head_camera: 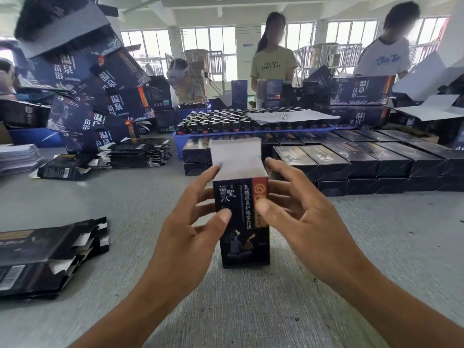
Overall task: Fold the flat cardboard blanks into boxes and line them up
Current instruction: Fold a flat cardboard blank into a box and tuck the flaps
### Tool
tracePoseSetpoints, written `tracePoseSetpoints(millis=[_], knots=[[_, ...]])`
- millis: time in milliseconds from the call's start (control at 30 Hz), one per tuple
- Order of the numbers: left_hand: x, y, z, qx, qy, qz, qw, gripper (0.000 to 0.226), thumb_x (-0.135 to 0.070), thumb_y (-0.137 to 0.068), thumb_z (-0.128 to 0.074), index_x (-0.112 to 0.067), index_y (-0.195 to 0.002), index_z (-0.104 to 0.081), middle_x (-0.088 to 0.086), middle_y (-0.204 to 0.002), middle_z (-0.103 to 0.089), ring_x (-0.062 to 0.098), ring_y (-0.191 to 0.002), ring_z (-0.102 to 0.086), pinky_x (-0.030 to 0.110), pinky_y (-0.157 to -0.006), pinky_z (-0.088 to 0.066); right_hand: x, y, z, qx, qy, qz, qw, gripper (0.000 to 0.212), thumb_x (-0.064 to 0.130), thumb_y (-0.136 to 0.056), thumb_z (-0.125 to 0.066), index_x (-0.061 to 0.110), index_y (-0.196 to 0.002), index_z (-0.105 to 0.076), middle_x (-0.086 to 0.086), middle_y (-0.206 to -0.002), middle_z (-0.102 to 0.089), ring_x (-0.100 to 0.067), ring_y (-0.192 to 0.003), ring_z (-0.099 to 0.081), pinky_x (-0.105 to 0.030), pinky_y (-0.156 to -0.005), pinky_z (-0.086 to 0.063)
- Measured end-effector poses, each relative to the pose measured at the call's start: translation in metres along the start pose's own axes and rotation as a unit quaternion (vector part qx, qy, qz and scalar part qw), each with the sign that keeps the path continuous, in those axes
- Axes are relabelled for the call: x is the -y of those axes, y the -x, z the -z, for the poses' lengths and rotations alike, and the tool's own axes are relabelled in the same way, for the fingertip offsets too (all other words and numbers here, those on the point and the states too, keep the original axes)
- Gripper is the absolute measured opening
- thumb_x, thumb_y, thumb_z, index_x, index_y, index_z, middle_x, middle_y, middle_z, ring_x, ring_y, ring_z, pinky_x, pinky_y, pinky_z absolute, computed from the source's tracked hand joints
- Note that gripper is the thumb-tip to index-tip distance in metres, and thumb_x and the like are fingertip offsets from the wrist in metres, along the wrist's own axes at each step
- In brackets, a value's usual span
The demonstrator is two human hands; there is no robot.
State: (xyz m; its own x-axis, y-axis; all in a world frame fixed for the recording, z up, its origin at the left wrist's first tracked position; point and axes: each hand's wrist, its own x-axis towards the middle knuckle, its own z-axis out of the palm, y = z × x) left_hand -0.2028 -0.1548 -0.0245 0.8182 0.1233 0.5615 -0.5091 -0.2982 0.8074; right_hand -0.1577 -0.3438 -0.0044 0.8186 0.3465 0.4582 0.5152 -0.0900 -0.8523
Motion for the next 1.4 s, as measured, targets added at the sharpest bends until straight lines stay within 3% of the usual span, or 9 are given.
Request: tracePoseSetpoints(millis=[200,367,433,533,633,800,1000,1200,1400], knots=[[-0.002,0.002,-0.001,0.038,-0.015,-0.014,0.999,0.048,-0.041,-0.092,-0.063,-0.049,-0.137,-0.05,-0.017,-0.129,-0.062,0.012,-0.122,-0.061,0.024,-0.086,-0.057,0.003,0.003,0.001,0.005,-0.008,0.031,0.999,0.038,0.042,-0.096,-0.055,0.063,-0.128,-0.053,0.021,-0.131,-0.06,0.009,-0.113,-0.059,-0.005,-0.074,-0.051],[-0.007,0.002,-0.003,-0.009,-0.012,-0.025,1.0,0.029,-0.053,-0.087,-0.061,-0.048,-0.115,-0.059,-0.013,-0.12,-0.068,0.012,-0.114,-0.066,0.025,-0.085,-0.058,0.003,0.005,0.0,0.022,-0.012,0.047,0.999,0.034,0.052,-0.098,-0.051,0.058,-0.131,-0.054,0.025,-0.136,-0.057,0.007,-0.126,-0.052,-0.015,-0.093,-0.05],[-0.009,0.001,-0.003,-0.02,-0.014,-0.031,0.999,0.023,-0.051,-0.088,-0.061,-0.048,-0.111,-0.061,-0.013,-0.116,-0.07,0.011,-0.112,-0.067,0.022,-0.085,-0.056,0.004,0.005,0.0,0.013,-0.031,0.062,0.998,0.034,0.049,-0.1,-0.049,0.05,-0.132,-0.058,0.026,-0.136,-0.057,0.008,-0.127,-0.051,-0.007,-0.092,-0.045],[-0.012,0.001,-0.003,-0.007,-0.009,-0.035,0.999,0.019,-0.047,-0.091,-0.061,-0.047,-0.111,-0.061,-0.015,-0.115,-0.07,0.009,-0.11,-0.067,0.017,-0.081,-0.054,0.005,0.005,0.0,-0.015,-0.063,0.069,0.996,0.029,0.04,-0.097,-0.054,0.042,-0.125,-0.061,0.021,-0.126,-0.065,0.001,-0.118,-0.06,-0.01,-0.089,-0.049],[-0.014,0.001,-0.003,0.006,-0.01,-0.038,0.999,0.019,-0.046,-0.093,-0.059,-0.046,-0.112,-0.06,-0.019,-0.117,-0.069,0.008,-0.112,-0.066,0.016,-0.082,-0.054,0.006,0.004,0.002,-0.043,-0.105,0.061,0.992,0.039,0.037,-0.088,-0.061,0.043,-0.126,-0.054,0.019,-0.127,-0.064,-0.003,-0.118,-0.062,-0.016,-0.09,-0.053],[-0.014,0.002,-0.003,0.011,-0.017,-0.046,0.999,0.023,-0.046,-0.093,-0.055,-0.042,-0.116,-0.06,-0.017,-0.118,-0.069,0.009,-0.114,-0.066,0.02,-0.084,-0.055,0.01,0.002,0.006,-0.036,-0.116,0.07,0.99,0.05,0.018,-0.095,-0.065,0.048,-0.133,-0.054,0.016,-0.121,-0.067,-0.004,-0.112,-0.065,-0.008,-0.08,-0.052],[-0.015,0.001,-0.005,0.018,-0.004,-0.062,0.998,0.025,-0.039,-0.096,-0.055,-0.033,-0.12,-0.06,-0.013,-0.12,-0.07,0.013,-0.115,-0.066,0.023,-0.085,-0.056,0.012,0.0,0.009,-0.015,-0.145,0.058,0.988,0.023,0.013,-0.084,-0.064,0.03,-0.099,-0.07,0.005,-0.115,-0.072,-0.014,-0.105,-0.07,-0.015,-0.081,-0.054],[-0.015,0.002,-0.004,0.015,-0.014,-0.063,0.998,0.025,-0.04,-0.095,-0.055,-0.036,-0.12,-0.059,-0.014,-0.12,-0.07,0.014,-0.115,-0.066,0.027,-0.086,-0.058,0.019,0.003,0.006,-0.039,-0.137,0.069,0.987,0.015,0.031,-0.089,-0.068,0.019,-0.099,-0.071,0.008,-0.105,-0.075,-0.005,-0.095,-0.071,-0.012,-0.075,-0.053],[-0.014,0.003,-0.005,0.007,-0.005,-0.059,0.998,0.028,-0.04,-0.095,-0.056,-0.032,-0.121,-0.058,-0.009,-0.123,-0.07,0.018,-0.117,-0.066,0.035,-0.091,-0.056,0.021,0.003,0.002,-0.07,-0.097,0.075,0.99,0.015,0.03,-0.087,-0.065,0.02,-0.097,-0.072,0.012,-0.1,-0.076,-0.006,-0.091,-0.073,-0.013,-0.072,-0.054]])
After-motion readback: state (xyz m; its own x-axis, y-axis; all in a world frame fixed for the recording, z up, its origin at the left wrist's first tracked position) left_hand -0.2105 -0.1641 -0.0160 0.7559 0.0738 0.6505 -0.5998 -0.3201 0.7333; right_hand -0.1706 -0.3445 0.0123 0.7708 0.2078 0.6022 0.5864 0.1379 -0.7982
